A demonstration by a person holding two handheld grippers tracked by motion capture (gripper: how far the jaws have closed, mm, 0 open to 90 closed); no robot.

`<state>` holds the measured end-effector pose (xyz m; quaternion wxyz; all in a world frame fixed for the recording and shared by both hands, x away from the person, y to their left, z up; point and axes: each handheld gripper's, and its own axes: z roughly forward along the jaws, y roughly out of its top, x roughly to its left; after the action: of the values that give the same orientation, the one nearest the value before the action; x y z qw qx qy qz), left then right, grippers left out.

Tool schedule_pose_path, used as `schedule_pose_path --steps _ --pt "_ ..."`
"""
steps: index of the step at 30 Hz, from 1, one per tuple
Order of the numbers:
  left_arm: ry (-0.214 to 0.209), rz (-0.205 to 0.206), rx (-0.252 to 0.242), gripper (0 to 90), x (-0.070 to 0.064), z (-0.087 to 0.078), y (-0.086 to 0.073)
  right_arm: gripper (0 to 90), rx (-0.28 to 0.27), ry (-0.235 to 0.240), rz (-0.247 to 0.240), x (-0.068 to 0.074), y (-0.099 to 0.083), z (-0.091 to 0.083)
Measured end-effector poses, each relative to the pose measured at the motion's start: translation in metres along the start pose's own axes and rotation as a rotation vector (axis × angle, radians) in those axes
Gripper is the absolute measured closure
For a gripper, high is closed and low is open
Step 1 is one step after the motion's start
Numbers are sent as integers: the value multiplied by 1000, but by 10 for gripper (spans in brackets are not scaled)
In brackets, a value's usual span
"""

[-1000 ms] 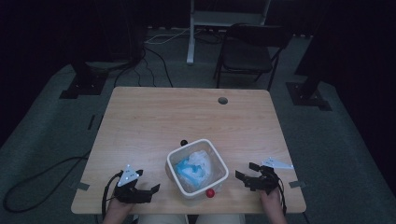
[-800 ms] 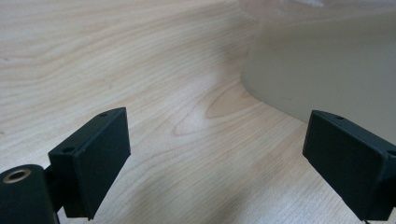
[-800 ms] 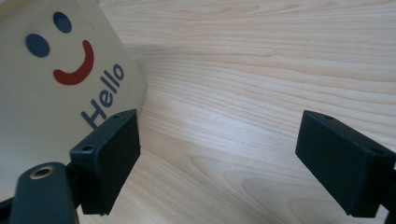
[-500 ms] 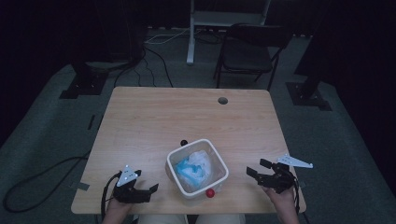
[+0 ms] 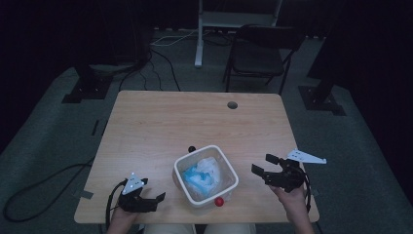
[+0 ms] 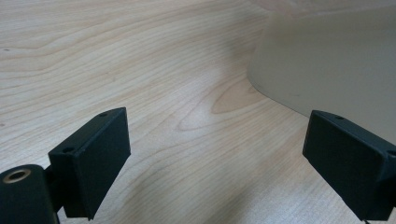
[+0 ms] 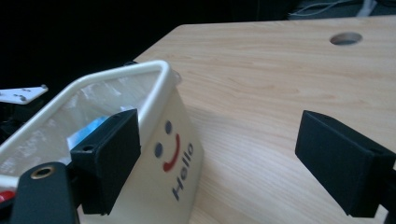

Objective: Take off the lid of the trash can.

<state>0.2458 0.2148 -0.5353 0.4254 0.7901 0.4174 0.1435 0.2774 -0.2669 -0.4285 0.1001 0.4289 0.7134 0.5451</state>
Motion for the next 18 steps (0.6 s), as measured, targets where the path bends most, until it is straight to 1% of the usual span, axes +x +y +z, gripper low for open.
schedule_pose_path --steps 2,4,5,7,11,14,16,17,18 --pt "-1 0 1 82 0 0 0 135 16 4 -18 4 7 3" --pt "0 -2 -3 82 0 0 0 135 19 0 -36 9 14 6" --pt "-1 -3 -4 82 0 0 0 135 18 -3 -37 11 17 7" --pt "0 -8 -3 82 0 0 0 135 19 7 -40 15 22 9" --pt "-3 -6 4 82 1 1 -1 135 46 11 -63 24 32 19" --pt "-5 -6 4 82 0 1 -1 144 71 21 -67 29 36 27" --pt "1 -2 4 82 0 1 -1 145 74 27 -66 31 37 30" --pt "29 29 8 82 -3 1 -1 146 78 29 -65 33 38 32" --pt "31 40 10 82 -4 2 -1 177 82 33 -66 37 40 37"
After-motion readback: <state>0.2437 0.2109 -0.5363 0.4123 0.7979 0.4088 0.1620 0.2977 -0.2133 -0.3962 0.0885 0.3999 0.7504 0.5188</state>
